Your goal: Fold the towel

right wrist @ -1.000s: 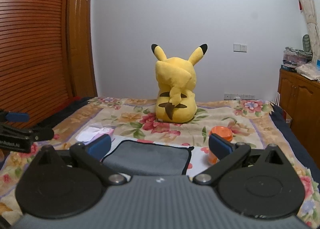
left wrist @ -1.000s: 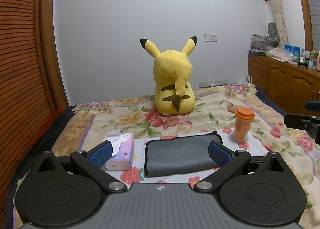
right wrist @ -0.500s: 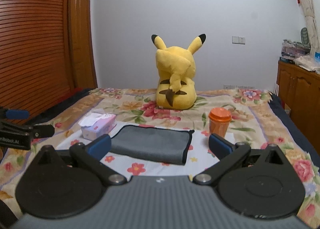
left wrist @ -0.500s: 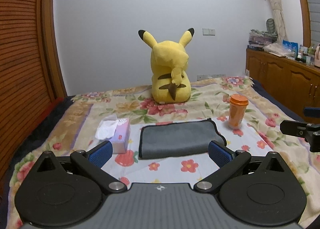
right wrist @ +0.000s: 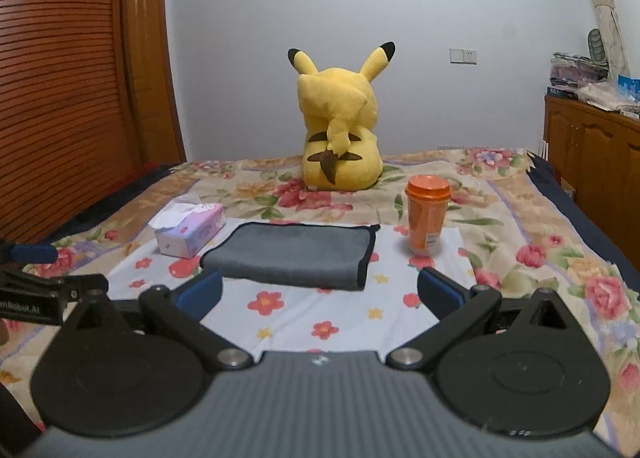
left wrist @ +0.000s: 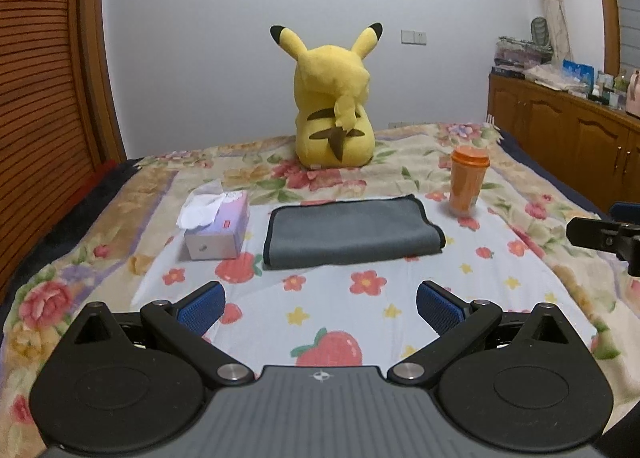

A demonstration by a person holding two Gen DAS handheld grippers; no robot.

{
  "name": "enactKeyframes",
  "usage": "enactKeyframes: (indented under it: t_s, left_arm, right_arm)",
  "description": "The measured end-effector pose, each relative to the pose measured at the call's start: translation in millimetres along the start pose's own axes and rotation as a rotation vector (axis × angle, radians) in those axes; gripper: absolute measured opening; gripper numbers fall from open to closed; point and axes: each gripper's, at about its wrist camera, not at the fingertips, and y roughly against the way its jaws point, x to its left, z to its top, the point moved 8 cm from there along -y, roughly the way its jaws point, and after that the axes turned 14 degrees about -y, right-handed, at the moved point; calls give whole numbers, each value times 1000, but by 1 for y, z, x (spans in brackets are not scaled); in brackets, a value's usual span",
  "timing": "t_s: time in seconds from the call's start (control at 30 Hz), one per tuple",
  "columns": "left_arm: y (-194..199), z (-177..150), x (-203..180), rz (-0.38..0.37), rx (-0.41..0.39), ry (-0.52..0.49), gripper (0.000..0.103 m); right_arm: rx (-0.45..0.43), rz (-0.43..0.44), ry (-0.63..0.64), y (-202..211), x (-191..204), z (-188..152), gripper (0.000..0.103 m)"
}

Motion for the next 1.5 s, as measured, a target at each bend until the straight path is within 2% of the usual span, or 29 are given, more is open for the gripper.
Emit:
enactKeyframes:
  t_s: [0.67, 0.93, 1.5]
  left_arm:
    - [-17, -34, -4, 6, 40, 14, 103]
    - [-18, -37, -6, 13, 24, 22, 103]
    - [-2, -29, 3, 59, -60, 35, 103]
  right_arm:
    - [62, -43, 10, -12, -11, -38, 103]
    - [82, -55, 9, -17, -14, -47, 103]
    - [21, -48, 10, -9, -13, -39, 103]
